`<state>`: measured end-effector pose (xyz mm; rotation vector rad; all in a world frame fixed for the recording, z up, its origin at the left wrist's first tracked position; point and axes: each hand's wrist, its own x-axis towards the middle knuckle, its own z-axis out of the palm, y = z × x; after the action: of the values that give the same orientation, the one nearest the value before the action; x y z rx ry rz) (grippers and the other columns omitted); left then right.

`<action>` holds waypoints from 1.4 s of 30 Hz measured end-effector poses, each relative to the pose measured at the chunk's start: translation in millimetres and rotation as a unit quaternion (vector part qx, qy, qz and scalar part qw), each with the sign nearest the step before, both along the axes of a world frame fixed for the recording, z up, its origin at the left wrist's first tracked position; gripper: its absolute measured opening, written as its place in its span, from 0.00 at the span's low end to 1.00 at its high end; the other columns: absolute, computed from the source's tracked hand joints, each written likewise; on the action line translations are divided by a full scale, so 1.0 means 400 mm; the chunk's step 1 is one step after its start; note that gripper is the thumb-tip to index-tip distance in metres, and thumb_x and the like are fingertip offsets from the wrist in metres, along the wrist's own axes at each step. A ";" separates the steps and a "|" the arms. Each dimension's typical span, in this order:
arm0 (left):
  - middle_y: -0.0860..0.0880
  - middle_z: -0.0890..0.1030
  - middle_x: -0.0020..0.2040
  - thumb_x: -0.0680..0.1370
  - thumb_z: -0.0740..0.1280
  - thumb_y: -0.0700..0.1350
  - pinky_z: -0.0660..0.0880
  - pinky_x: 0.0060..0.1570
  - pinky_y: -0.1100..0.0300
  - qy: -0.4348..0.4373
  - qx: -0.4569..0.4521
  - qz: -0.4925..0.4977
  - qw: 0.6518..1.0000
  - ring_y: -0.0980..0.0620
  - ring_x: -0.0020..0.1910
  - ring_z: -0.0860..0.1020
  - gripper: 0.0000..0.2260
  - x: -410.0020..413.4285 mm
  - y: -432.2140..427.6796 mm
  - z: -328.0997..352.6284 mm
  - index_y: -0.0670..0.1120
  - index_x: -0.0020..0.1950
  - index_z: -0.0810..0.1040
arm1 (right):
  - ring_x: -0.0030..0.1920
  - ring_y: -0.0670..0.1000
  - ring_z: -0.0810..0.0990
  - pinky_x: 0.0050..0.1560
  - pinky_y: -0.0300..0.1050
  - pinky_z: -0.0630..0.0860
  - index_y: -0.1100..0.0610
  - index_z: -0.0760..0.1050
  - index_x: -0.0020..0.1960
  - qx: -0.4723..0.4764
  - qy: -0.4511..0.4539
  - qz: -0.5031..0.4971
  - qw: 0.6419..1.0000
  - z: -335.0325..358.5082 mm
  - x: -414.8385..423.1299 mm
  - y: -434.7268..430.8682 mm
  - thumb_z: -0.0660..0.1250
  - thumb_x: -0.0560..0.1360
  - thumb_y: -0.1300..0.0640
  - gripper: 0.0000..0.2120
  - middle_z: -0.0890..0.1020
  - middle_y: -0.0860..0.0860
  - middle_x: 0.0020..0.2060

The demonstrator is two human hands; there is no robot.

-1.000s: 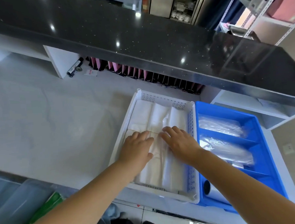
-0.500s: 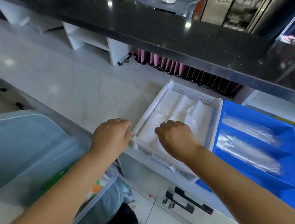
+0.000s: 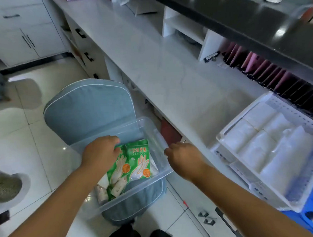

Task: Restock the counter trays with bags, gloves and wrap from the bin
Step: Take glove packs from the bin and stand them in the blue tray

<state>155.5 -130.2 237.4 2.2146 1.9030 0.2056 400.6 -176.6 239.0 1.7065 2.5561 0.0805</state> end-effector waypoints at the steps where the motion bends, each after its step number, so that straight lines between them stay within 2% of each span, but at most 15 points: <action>1: 0.45 0.82 0.48 0.73 0.65 0.45 0.73 0.43 0.54 0.004 -0.013 0.007 1.000 0.43 0.49 0.78 0.06 -0.035 0.010 -0.025 0.48 0.49 0.78 | 0.27 0.54 0.78 0.25 0.38 0.71 0.53 0.77 0.32 -0.015 0.002 -0.005 1.000 -0.023 -0.030 0.016 0.74 0.57 0.61 0.08 0.78 0.49 0.26; 3: 0.46 0.82 0.52 0.75 0.64 0.45 0.73 0.45 0.55 -0.005 -0.048 0.021 0.999 0.43 0.52 0.78 0.09 -0.103 0.032 -0.079 0.49 0.54 0.78 | 0.37 0.56 0.80 0.34 0.41 0.74 0.54 0.79 0.42 -0.066 0.013 -0.026 0.997 -0.077 -0.086 0.047 0.67 0.66 0.61 0.06 0.81 0.51 0.35; 4: 0.47 0.81 0.54 0.75 0.64 0.45 0.73 0.47 0.55 -0.011 -0.065 0.029 0.997 0.44 0.53 0.78 0.11 -0.134 0.044 -0.107 0.49 0.56 0.78 | 0.42 0.56 0.80 0.39 0.44 0.74 0.54 0.78 0.47 -0.090 0.015 -0.037 0.995 -0.111 -0.111 0.063 0.62 0.70 0.62 0.09 0.82 0.52 0.41; 7: 0.47 0.81 0.55 0.75 0.63 0.46 0.74 0.49 0.55 -0.003 -0.106 0.043 0.993 0.45 0.54 0.78 0.11 -0.213 0.081 -0.200 0.50 0.56 0.78 | 0.48 0.55 0.79 0.43 0.45 0.75 0.53 0.78 0.52 -0.134 0.040 -0.078 0.987 -0.209 -0.182 0.107 0.57 0.73 0.61 0.14 0.82 0.51 0.47; 11: 0.46 0.81 0.51 0.75 0.62 0.47 0.74 0.45 0.56 0.016 -0.165 0.037 0.985 0.45 0.52 0.78 0.08 -0.266 0.121 -0.332 0.49 0.52 0.77 | 0.48 0.52 0.80 0.43 0.44 0.76 0.51 0.80 0.50 -0.179 0.098 -0.173 0.964 -0.343 -0.248 0.161 0.61 0.73 0.59 0.11 0.83 0.48 0.48; 14: 0.46 0.81 0.51 0.75 0.62 0.47 0.74 0.44 0.56 0.016 -0.205 0.029 0.978 0.45 0.52 0.79 0.09 -0.274 0.133 -0.434 0.49 0.53 0.76 | 0.51 0.52 0.80 0.46 0.43 0.74 0.49 0.79 0.53 -0.211 0.123 -0.217 0.945 -0.449 -0.264 0.193 0.61 0.74 0.58 0.12 0.83 0.48 0.51; 17: 0.47 0.81 0.52 0.75 0.62 0.47 0.74 0.45 0.55 0.013 -0.228 0.033 0.973 0.46 0.53 0.78 0.10 -0.273 0.130 -0.530 0.50 0.55 0.76 | 0.55 0.53 0.77 0.50 0.44 0.74 0.51 0.76 0.58 -0.268 0.111 -0.245 0.925 -0.564 -0.270 0.230 0.61 0.75 0.56 0.13 0.81 0.50 0.55; 23: 0.49 0.79 0.56 0.76 0.60 0.47 0.74 0.48 0.55 0.016 -0.271 0.049 0.961 0.47 0.55 0.77 0.13 -0.273 0.133 -0.701 0.50 0.60 0.75 | 0.65 0.58 0.68 0.62 0.52 0.69 0.61 0.59 0.70 -0.321 0.087 -0.326 0.885 -0.771 -0.281 0.321 0.64 0.76 0.54 0.26 0.69 0.59 0.65; 26: 0.47 0.79 0.54 0.76 0.61 0.46 0.75 0.46 0.53 0.014 -0.293 0.064 0.954 0.46 0.53 0.77 0.11 -0.269 0.144 -0.767 0.47 0.56 0.75 | 0.67 0.62 0.66 0.64 0.55 0.66 0.66 0.53 0.71 -0.321 0.145 -0.407 0.843 -0.835 -0.300 0.350 0.66 0.75 0.53 0.34 0.66 0.63 0.67; 29: 0.43 0.78 0.52 0.76 0.63 0.46 0.74 0.47 0.52 -0.011 -0.293 0.094 0.951 0.43 0.52 0.77 0.10 -0.254 0.159 -0.818 0.43 0.54 0.74 | 0.66 0.64 0.67 0.64 0.55 0.66 0.68 0.55 0.70 -0.283 0.189 -0.467 0.816 -0.874 -0.309 0.359 0.71 0.72 0.53 0.37 0.67 0.65 0.65; 32: 0.41 0.78 0.51 0.74 0.65 0.45 0.73 0.47 0.52 -0.070 -0.293 0.143 0.943 0.41 0.52 0.77 0.11 -0.234 0.174 -0.856 0.41 0.53 0.74 | 0.59 0.63 0.73 0.59 0.54 0.71 0.67 0.67 0.61 -0.289 0.214 -0.518 0.776 -0.897 -0.296 0.366 0.73 0.69 0.50 0.30 0.73 0.64 0.58; 35: 0.40 0.80 0.52 0.73 0.67 0.43 0.75 0.48 0.53 -0.155 -0.319 0.215 0.910 0.42 0.52 0.78 0.13 -0.209 0.191 -0.881 0.40 0.56 0.74 | 0.56 0.62 0.76 0.57 0.53 0.74 0.64 0.73 0.55 -0.289 0.240 -0.550 0.746 -0.903 -0.276 0.369 0.75 0.67 0.50 0.25 0.77 0.63 0.55; 38: 0.37 0.80 0.50 0.72 0.68 0.41 0.75 0.44 0.52 -0.220 -0.345 0.338 0.848 0.40 0.49 0.79 0.14 -0.185 0.212 -0.902 0.35 0.54 0.75 | 0.49 0.60 0.78 0.50 0.53 0.77 0.61 0.71 0.51 -0.286 0.298 -0.554 0.723 -0.897 -0.272 0.366 0.75 0.66 0.56 0.20 0.78 0.60 0.50; 40: 0.38 0.80 0.46 0.73 0.69 0.42 0.75 0.43 0.53 -0.296 -0.361 0.446 0.764 0.41 0.44 0.80 0.16 -0.176 0.226 -0.913 0.33 0.55 0.74 | 0.41 0.57 0.79 0.43 0.52 0.78 0.59 0.67 0.48 -0.276 0.351 -0.557 0.700 -0.892 -0.277 0.363 0.74 0.66 0.59 0.18 0.79 0.57 0.44; 42: 0.43 0.80 0.43 0.75 0.68 0.43 0.72 0.41 0.59 -0.391 -0.372 0.504 0.674 0.47 0.39 0.78 0.14 -0.164 0.236 -0.921 0.33 0.55 0.76 | 0.38 0.54 0.79 0.39 0.51 0.79 0.57 0.66 0.47 -0.263 0.379 -0.555 0.693 -0.889 -0.280 0.361 0.74 0.67 0.60 0.17 0.78 0.52 0.39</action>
<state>90.0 -35.8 -131.1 0.2672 1.8760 0.3625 288.7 -32.1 -116.5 2.9062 0.9869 -1.4735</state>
